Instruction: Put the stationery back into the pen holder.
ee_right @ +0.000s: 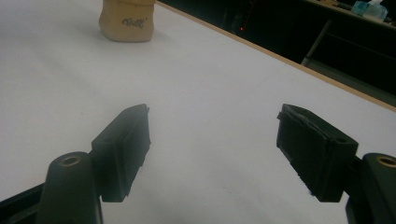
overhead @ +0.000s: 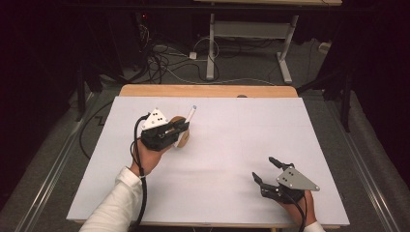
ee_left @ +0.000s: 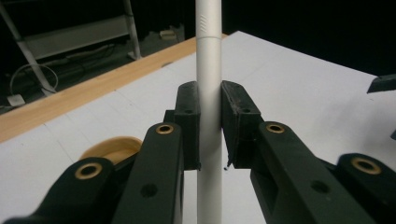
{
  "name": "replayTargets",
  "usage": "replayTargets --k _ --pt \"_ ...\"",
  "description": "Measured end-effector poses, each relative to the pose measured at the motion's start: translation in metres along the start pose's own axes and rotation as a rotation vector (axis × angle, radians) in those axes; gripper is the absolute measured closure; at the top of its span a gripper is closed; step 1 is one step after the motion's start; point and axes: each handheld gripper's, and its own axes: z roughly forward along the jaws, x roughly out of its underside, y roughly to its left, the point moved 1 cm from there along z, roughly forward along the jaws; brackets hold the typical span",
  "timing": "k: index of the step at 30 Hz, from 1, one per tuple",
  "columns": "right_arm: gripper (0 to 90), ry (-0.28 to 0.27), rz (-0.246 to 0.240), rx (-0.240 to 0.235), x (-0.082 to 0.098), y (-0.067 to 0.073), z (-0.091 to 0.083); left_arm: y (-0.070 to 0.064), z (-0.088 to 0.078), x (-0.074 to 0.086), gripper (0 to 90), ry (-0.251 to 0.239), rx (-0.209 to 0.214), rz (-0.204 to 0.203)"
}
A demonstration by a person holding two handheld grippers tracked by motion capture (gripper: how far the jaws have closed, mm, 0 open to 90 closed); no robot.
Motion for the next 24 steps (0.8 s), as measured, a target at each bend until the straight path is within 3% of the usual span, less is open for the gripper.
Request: replayTargets --k 11,24 --pt "25.9 0.001 -0.003 0.001 0.000 0.001 0.001 0.013 0.002 -0.007 75.3 -0.054 0.019 -0.011" --pt "25.9 0.010 -0.012 -0.002 0.001 0.002 0.002 0.033 0.014 -0.012 75.3 -0.129 0.003 -0.004"
